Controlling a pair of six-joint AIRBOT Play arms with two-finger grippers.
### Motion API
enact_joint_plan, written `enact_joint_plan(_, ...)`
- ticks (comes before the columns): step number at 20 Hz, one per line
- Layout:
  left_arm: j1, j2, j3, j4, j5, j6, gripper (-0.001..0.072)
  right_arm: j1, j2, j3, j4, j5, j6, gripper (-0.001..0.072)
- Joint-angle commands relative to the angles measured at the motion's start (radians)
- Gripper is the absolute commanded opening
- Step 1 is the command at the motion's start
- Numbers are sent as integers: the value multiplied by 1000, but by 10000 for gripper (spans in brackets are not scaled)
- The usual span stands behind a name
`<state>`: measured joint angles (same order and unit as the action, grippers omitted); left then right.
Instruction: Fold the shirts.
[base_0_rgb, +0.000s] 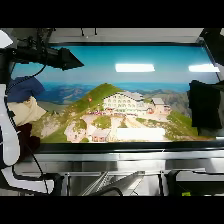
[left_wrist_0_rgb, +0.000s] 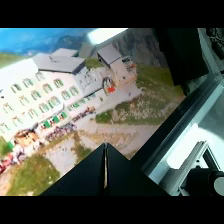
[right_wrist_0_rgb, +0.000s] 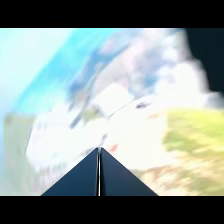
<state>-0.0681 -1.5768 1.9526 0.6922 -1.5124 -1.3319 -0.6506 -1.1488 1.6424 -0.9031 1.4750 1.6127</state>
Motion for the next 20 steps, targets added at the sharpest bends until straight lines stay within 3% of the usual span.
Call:
enact_joint_plan(1, -49, 131, -192, 80, 14, 32, 13, 221, 132, -210, -27, -28, -60, 18)
enact_joint_plan(6, -160, 428, -716, 197, 114, 49, 13, 520, 422, -692, -137, -175, -95, 18)
enact_joint_plan(10, -208, 576, -993, 197, 132, 1, 13, 539, 490, -838, -144, -204, -119, 18)
enact_joint_plan(20, -127, 756, -1092, 198, 177, -23, 15, 538, 490, -838, -122, -203, -124, 18)
